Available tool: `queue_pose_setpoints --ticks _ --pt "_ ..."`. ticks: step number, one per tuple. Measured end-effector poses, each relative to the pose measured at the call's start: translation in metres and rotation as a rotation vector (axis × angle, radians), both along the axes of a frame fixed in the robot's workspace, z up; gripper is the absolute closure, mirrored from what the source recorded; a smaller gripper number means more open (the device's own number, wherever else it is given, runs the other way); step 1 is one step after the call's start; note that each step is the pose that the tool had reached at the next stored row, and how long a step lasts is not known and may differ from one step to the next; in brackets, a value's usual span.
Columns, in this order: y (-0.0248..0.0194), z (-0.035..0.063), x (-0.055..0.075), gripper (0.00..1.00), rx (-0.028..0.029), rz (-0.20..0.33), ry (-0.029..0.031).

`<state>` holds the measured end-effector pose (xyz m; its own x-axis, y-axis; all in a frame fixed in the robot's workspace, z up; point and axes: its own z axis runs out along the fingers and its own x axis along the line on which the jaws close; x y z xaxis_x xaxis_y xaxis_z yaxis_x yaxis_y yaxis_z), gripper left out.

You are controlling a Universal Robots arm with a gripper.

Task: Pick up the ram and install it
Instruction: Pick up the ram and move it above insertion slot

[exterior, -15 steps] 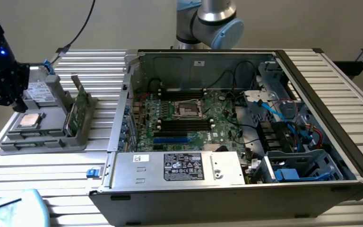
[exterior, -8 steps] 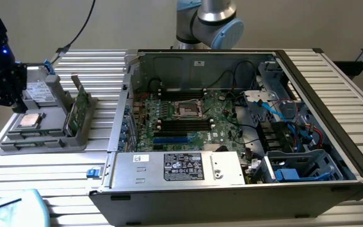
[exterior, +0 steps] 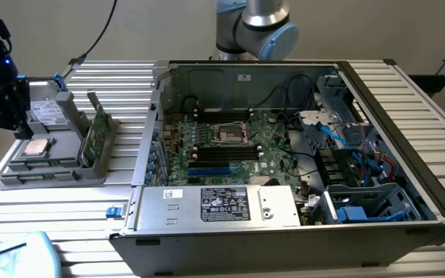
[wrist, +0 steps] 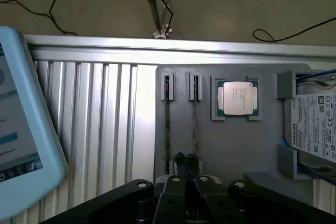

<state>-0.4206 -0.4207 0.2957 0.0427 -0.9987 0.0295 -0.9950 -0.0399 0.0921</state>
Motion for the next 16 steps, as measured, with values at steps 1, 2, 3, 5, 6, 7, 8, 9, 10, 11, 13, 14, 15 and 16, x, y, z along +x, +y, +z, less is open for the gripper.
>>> queue_pose_setpoints --ticks 1,2,3,5,6,7,8,9,10,11,13,14,15,16 --pt "0.0 0.0 0.0 0.89 0.0 0.0 -0.0001" --pt "0.0 0.0 0.0 0.89 0.0 0.0 0.0" --pt "0.0 0.0 0.0 0.89 0.0 0.0 -0.0001" --pt "0.0 -0.0001 0.0 0.82 0.0 0.0 -0.0001" --pt "0.0 -0.0001 0.0 0.82 0.0 0.0 -0.0001" --pt "0.0 0.0 0.0 0.76 0.0 0.0 -0.0001" --pt "-0.0001 -0.0001 0.0 0.69 0.0 0.0 -0.0001" --pt "0.0 0.0 0.0 0.69 0.0 0.0 -0.0001" --pt "-0.0001 0.0 0.0 0.64 -0.0001 0.0 -0.0001" --pt "0.0 -0.0001 0.0 0.64 0.0 0.0 -0.0001" --pt "-0.0003 -0.0014 -0.0004 0.57 0.0001 0.001 -0.0003" --pt "-0.0006 -0.003 -0.0012 0.57 0.0 0.002 -0.0006" --pt "-0.001 -0.0048 -0.0023 0.57 0.0 0.004 -0.0007" --pt "-0.0014 -0.0067 -0.0033 0.57 0.0 0.005 -0.0008"
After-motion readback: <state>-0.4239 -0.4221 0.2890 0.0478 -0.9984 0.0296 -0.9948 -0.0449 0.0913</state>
